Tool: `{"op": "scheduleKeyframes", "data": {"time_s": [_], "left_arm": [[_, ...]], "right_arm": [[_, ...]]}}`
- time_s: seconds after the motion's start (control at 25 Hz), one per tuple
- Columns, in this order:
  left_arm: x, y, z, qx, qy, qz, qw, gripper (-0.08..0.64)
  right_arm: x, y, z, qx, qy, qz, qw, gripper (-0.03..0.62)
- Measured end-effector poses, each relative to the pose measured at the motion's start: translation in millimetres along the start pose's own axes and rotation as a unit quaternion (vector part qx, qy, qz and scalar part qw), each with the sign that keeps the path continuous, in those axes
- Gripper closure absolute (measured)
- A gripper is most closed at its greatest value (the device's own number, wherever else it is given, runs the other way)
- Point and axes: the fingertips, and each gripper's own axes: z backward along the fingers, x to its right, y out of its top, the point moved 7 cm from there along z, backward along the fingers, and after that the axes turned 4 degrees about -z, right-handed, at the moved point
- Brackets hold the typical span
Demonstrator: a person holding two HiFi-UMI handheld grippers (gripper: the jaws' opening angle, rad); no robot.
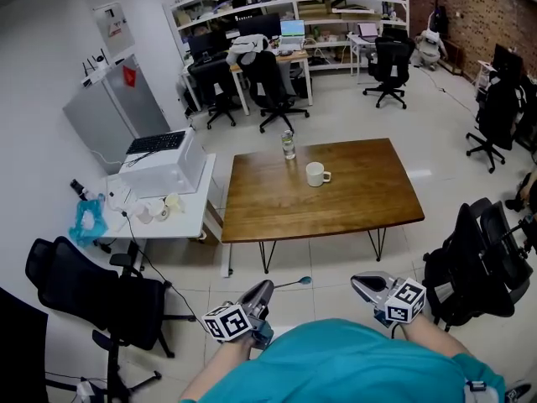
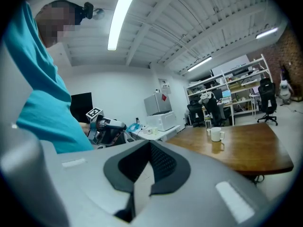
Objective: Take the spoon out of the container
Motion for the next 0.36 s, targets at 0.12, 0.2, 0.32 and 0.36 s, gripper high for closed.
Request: {"op": "scheduleKeyframes", "data": {"time_s": [0.12,0.2,0.32,0.36], "left_arm": [[1.7,-2.4,-3.6,-0.004,0.005,0.009,0.9999,0.523],[8.3,0.5,-3.9,-0.001,0.003,0.004,1.0000,0.523],[13.2,6.1,-6.2,0.003,0.004,0.000,1.0000,0.523],[13.0,7.5,-7.1,0.004,0.005,0.000,1.0000,0.523]], "right_arm": [[3.3,5.1,3.4,-0.002,0.003,0.000,1.000,0.592],[3.3,4.7,5.7,0.000,0.005,-0.002,1.000,0.592],[7.9,1.5,6.4,0.006,0.006,-0.007,1.000,0.592],[9.8,0.9,6.2,0.007,0.005,-0.008,1.000,0.592]]}}
